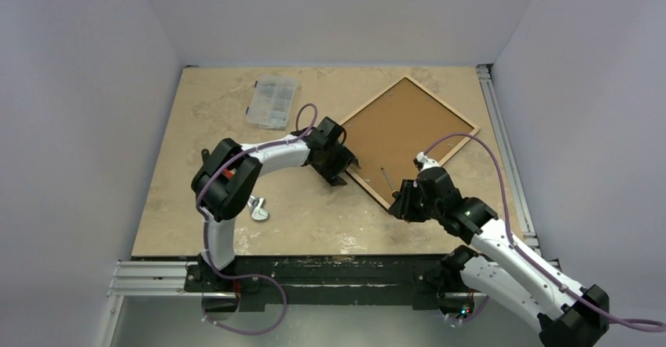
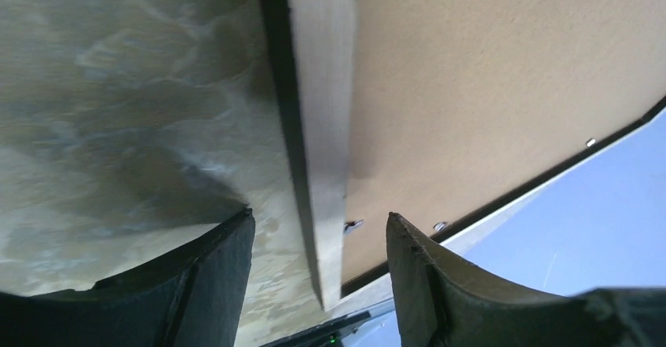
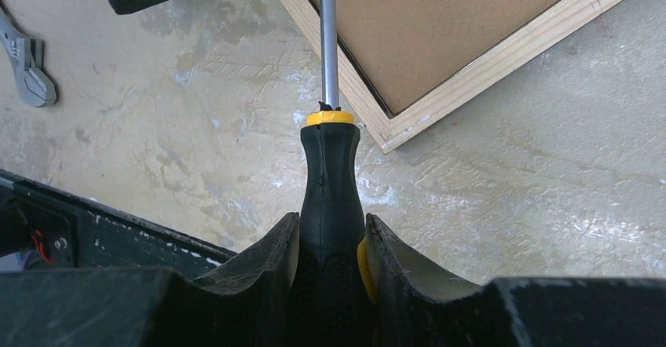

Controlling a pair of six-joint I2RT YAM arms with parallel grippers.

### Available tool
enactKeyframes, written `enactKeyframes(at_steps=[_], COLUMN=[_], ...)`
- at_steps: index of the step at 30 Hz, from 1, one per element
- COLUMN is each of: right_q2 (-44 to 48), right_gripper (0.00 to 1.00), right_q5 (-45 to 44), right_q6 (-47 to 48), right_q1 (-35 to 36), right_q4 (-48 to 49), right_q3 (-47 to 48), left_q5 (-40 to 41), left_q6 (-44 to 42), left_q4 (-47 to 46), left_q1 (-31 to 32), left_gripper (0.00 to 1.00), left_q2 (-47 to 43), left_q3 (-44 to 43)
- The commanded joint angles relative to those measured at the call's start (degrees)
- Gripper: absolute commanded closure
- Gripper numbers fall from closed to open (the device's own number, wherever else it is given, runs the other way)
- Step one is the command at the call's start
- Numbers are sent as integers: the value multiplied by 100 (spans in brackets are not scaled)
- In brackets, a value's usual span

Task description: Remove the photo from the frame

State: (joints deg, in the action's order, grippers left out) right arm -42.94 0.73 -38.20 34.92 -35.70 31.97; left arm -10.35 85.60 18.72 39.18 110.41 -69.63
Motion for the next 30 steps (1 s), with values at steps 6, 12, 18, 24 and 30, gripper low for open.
enactKeyframes(at_steps=[6,12,18,24,30], right_q2=[178,192,-298,-644,-735], right_gripper=[100,100,100,100,100], right_q5=[-126,-86,772,1199,1139], right_q6=[-97,-90,-91,-277,-377], right_q1=[2,3,8,42,90], right_q4=[39,76,534,976,1009], right_q3=[220,151,-129,-359,-491], left_q5=[797,854,615,150,-168], left_q6=[426,-352,-2243,-3222,-3158], left_q4=[1003,978,661,332,185], left_q1=[195,188,146,29,-75], left_gripper=[66,100,100,100,100], left_q2=[717,822,777,722,878], left_q3=[-485,-620,-915,-909,-912])
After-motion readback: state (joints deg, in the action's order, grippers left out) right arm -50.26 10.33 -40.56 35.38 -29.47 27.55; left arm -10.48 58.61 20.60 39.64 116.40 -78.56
